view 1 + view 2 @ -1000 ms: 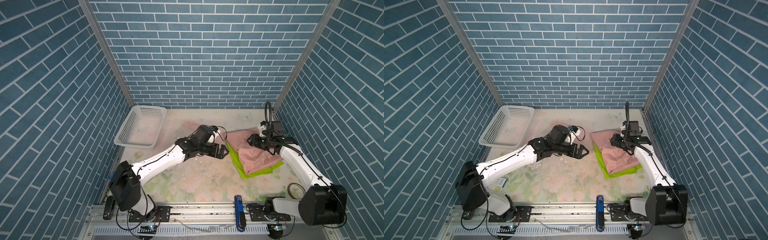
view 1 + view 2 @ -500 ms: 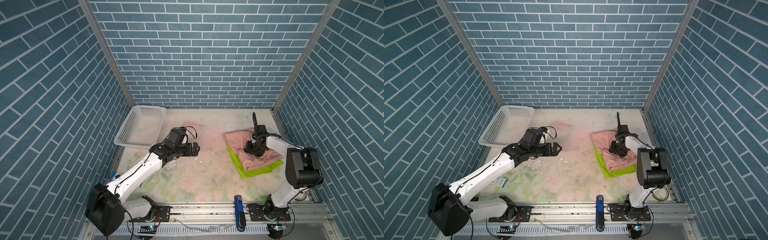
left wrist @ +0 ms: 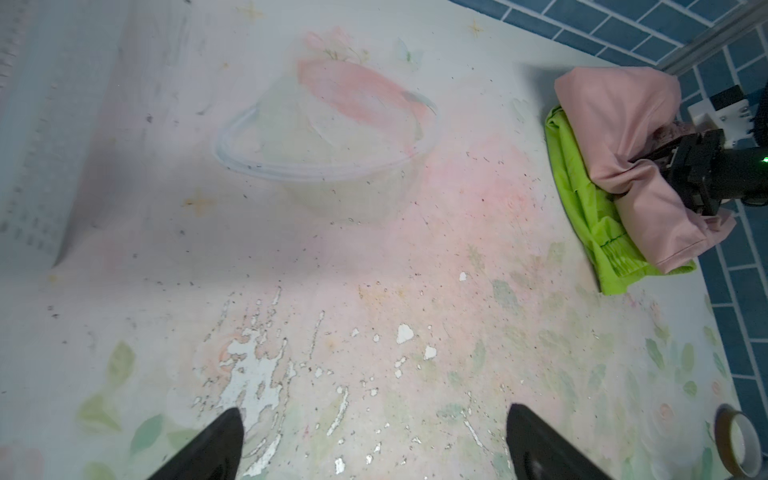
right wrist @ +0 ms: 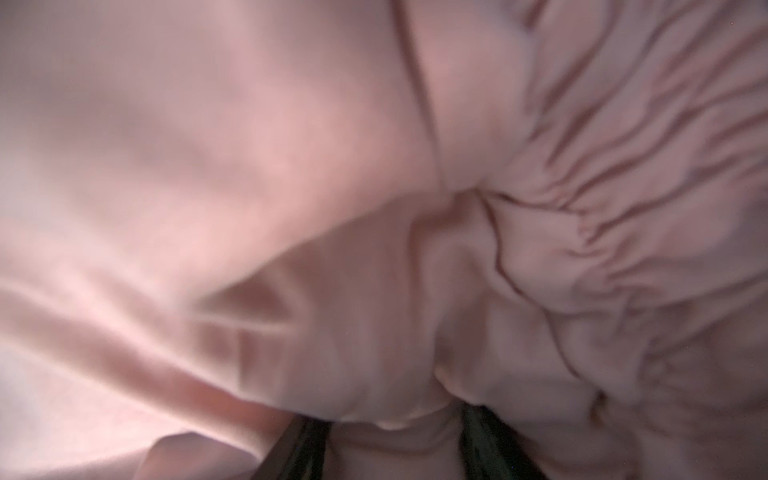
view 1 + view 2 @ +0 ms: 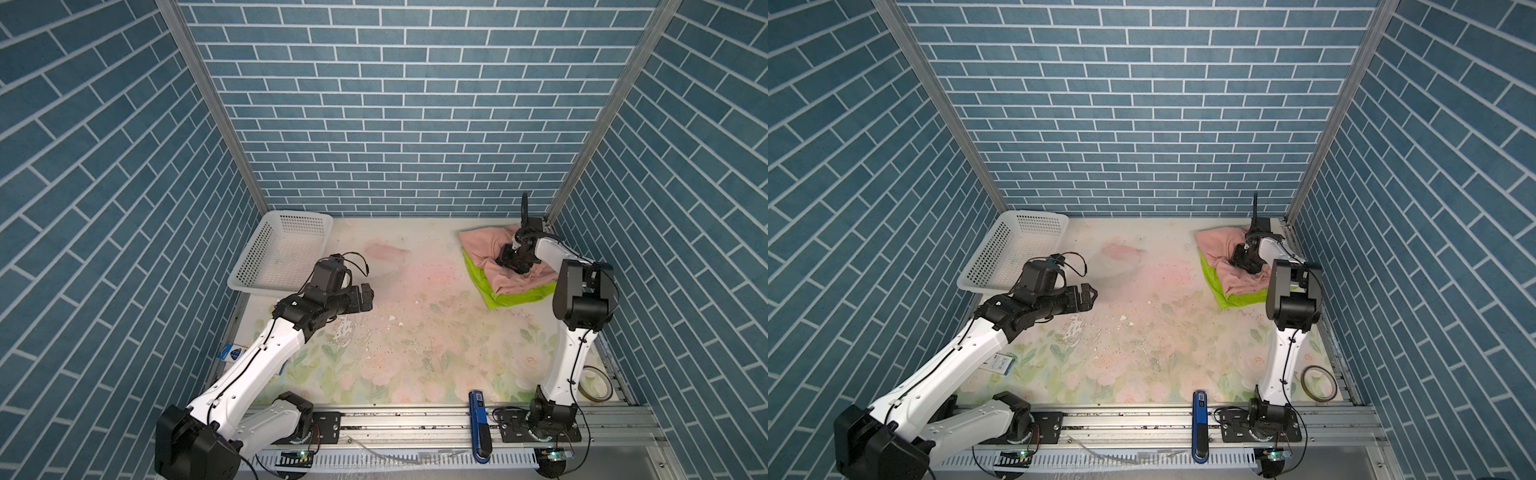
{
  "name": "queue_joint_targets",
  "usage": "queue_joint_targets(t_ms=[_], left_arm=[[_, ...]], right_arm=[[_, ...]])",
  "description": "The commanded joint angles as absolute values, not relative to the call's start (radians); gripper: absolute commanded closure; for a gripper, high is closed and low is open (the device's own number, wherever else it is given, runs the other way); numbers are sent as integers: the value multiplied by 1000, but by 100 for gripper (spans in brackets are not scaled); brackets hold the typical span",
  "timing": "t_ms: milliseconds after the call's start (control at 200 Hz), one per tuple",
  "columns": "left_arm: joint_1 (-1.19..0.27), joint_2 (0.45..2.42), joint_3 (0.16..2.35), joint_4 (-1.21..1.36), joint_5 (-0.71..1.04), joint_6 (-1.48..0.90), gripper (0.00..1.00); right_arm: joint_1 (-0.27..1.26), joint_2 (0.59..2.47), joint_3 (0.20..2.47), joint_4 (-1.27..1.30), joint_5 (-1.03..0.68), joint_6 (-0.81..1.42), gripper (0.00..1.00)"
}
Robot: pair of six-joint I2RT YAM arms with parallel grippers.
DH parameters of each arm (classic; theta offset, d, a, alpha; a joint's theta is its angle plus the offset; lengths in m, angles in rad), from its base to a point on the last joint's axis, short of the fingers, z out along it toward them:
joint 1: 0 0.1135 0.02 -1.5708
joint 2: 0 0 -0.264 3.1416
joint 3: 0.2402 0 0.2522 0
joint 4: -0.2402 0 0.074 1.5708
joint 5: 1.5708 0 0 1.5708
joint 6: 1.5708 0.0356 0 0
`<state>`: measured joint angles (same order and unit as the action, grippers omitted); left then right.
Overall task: Fold and stack the shorts
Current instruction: 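Release the left gripper and press the stack flat with the right gripper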
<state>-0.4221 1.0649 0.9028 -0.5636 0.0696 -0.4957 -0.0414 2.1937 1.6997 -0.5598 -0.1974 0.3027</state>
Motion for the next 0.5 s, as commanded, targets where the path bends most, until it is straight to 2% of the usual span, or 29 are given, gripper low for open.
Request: queue_joint_targets(t_ms=[0,190,260,365,495], left_arm=[[-389,1039,890,-626,0,-448,0],[-349,1015,880,-622,-55,-422,0],[-334,1021,889,-609,-86,-388,0],[-326,1022,895,-558,-211,-304,0],[-326,993,837,-424,-489,-198,0]], right_arm=[[-59,2280,1806,-690,-126,186,44],[-80,2319,1910,-691,-94,170,41],[-80,2279,1894,-636,-141,163,39],[-80,2114,1759,-492,-233,140,32],[-80,1848,1498,-307,-211,141,28]])
